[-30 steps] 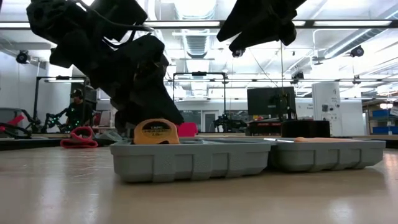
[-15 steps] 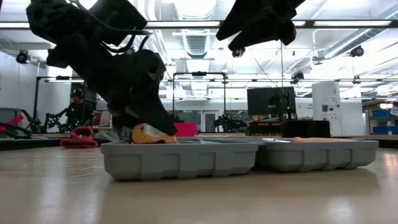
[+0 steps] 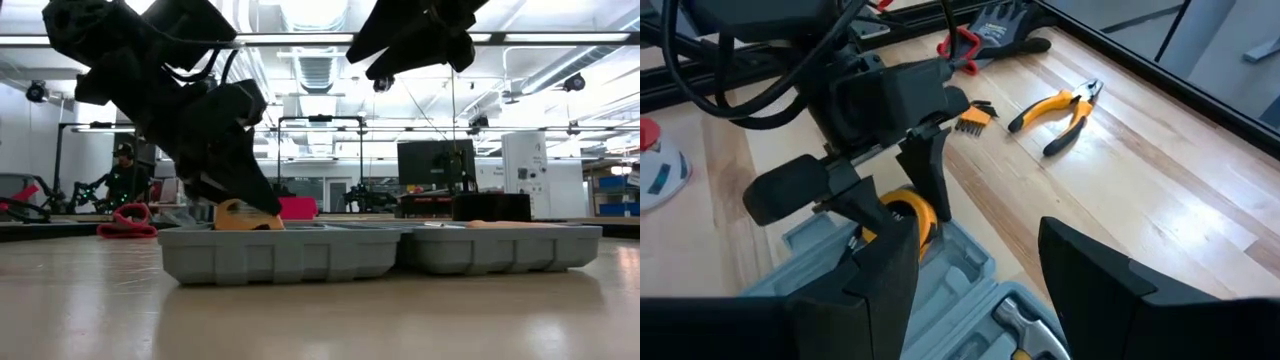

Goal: Prefit tool cases
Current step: Put the tape measure into the gray tool box

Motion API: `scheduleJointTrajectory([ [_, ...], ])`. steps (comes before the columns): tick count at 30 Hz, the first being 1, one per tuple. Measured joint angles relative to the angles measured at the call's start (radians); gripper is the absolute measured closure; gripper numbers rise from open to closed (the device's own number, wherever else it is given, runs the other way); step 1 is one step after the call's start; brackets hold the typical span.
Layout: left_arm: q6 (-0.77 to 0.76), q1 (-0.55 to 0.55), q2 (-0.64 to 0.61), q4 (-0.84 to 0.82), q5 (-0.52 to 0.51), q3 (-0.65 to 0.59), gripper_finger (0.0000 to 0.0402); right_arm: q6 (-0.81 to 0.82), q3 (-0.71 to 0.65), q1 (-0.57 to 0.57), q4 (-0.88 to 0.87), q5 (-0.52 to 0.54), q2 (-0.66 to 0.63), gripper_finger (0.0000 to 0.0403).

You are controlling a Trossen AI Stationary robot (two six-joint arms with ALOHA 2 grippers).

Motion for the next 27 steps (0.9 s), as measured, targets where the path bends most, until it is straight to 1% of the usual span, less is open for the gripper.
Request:
scheduleJointTrajectory([
  [6, 0.063, 0.0, -0.005, 0.001, -0.001, 0.043, 0.0188, -0.002, 0.0, 0.0, 0.005, 0.0, 0.0, 0.0217],
  [9, 0.086, 0.0, -0.005, -0.002, -0.021, 0.052, 0.0194, -0.008, 0.0, -0.001, 0.005, 0.0, 0.0, 0.0217],
  [16, 0.065, 0.0, -0.005, -0.086, -0.044, 0.053, 0.0201, -0.006, 0.0, -0.002, 0.005, 0.0, 0.0, 0.0217],
  [19, 0.054, 0.0, -0.013, -0.116, -0.01, 0.055, 0.0199, -0.008, 0.0, -0.002, 0.005, 0.0, 0.0, 0.0217],
  [22, 0.07, 0.0, -0.033, -0.191, 0.026, 0.097, 0.0199, -0.011, 0.0, -0.002, 0.004, 0.0, 0.0, 0.0217],
  [27, 0.143, -0.004, -0.048, -0.378, 0.02, 0.219, 0.0205, -0.01, 0.0, -0.003, 0.004, 0.0, 0.001, 0.0217],
])
